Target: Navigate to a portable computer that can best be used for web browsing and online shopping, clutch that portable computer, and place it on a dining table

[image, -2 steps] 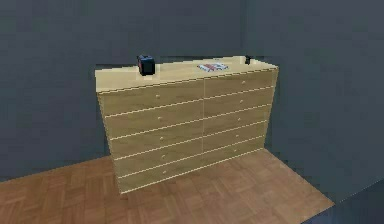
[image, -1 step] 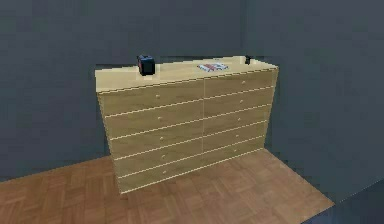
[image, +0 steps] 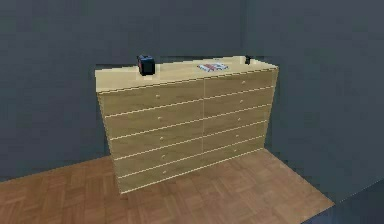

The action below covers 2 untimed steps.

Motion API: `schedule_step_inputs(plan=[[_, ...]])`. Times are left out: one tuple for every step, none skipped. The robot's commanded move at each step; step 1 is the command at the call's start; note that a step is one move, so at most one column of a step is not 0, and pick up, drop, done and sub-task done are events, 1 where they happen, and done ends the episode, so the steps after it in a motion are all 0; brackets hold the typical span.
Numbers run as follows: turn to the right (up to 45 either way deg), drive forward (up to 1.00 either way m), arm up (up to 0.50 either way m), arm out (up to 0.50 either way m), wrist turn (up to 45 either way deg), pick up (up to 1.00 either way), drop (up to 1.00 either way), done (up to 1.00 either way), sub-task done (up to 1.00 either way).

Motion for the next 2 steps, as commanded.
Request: schedule_step_inputs(plan=[[0.0,0.00,0.00,0.00,0.0,0.00,1.00,0.00,0.00],[0.0,0.00,0.00,-0.10,0.0,0.00,0.00,0.00,0.00]])
